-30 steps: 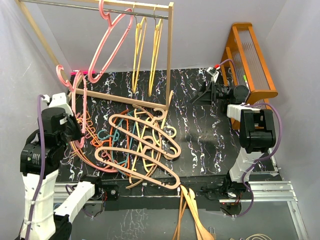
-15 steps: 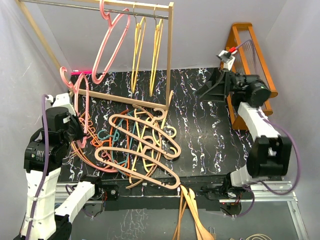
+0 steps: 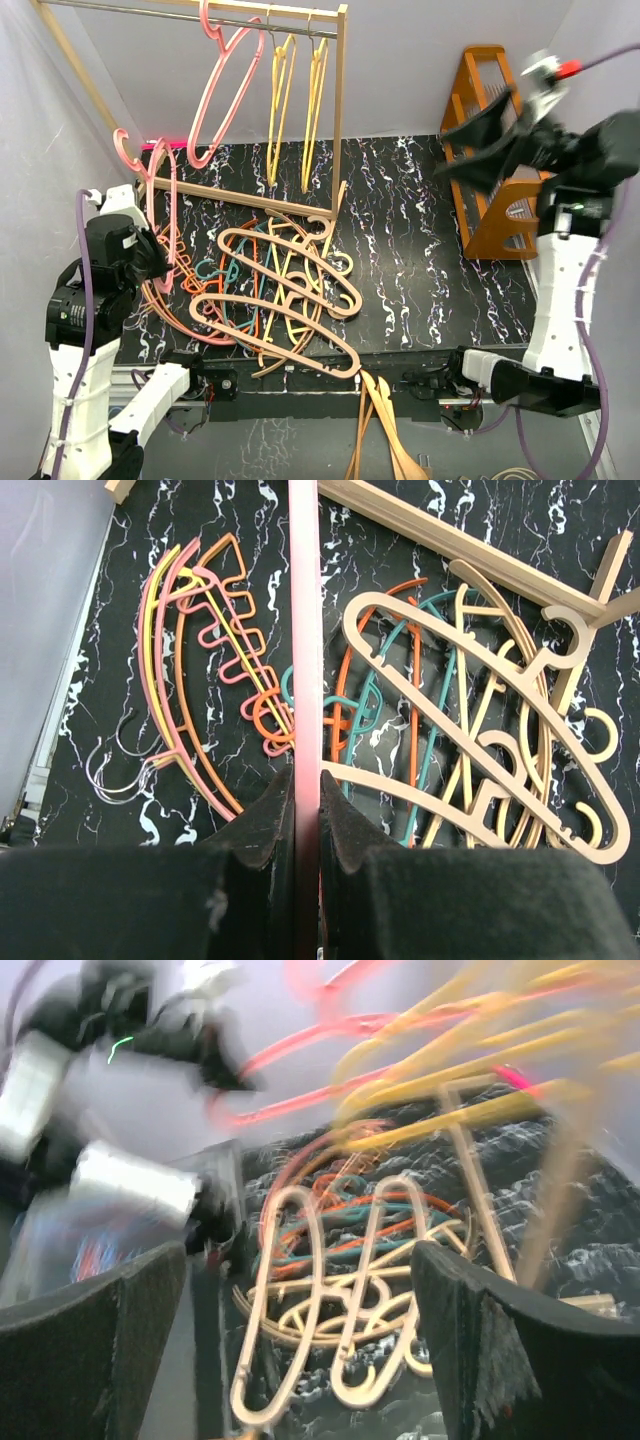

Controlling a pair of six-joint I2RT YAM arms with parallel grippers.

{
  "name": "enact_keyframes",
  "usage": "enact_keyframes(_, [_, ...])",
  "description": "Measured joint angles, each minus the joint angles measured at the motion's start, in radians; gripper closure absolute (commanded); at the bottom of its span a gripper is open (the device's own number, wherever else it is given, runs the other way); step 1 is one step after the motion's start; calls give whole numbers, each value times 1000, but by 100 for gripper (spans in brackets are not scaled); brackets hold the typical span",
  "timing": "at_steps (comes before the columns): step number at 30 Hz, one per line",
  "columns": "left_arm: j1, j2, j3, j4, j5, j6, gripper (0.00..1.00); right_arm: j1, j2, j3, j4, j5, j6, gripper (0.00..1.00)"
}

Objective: Organize the hangers
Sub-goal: Move the clothesline to the center of the board.

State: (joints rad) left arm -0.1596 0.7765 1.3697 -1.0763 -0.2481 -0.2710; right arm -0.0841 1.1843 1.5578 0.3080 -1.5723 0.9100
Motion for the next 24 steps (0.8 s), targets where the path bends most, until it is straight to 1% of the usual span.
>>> enact_keyframes(1, [0,2,6,-2,-3,0,100,-101,2,31,-192,60,-150,0])
enact_keyframes(2, [0,4,14,-5,-6,0,100,-137,21,119,-428,206,-330,0])
enact_keyframes(3, [0,8,27,-8,-12,0,100,-99,52,190,-574,417,-483,0])
enact_keyframes(4, [0,12,37,-11,-16,1,100,-6,58,196,-655,591,-593,0])
enact_keyframes(5, [0,16,48,-12,-21,2,100,109,48,163,-732,755,-694,0])
enact_keyframes(6, [0,21,58,-13,-26,3,100,211,19,81,-787,867,-787,0])
enact_keyframes(7, [0,25,64,-12,-29,5,100,268,-14,3,-832,937,-845,0])
enact_keyframes(8, [0,28,69,-10,-33,6,100,301,-51,-86,-888,1002,-897,0])
enact_keyframes(9, [0,31,70,-9,-35,6,100,308,-75,-154,-956,1062,-940,0])
enact_keyframes(10, [0,34,69,-9,-37,7,100,307,-81,-192,-1017,1115,-967,0])
enact_keyframes(12, [0,41,69,-8,-37,8,100,306,-67,-253,-1034,1208,-996,0])
enact_keyframes(14, [0,46,69,-8,-38,8,100,315,-65,-334,-991,1291,-1008,0])
enact_keyframes(17, [0,46,68,-2,-45,11,100,373,-68,-454,-904,1420,-1010,0])
enact_keyframes(19, [0,41,66,1,-52,14,100,405,-42,-486,-851,1457,-1009,0])
enact_keyframes(24, [-1,25,37,4,-65,20,100,460,73,-530,-603,1490,-997,0])
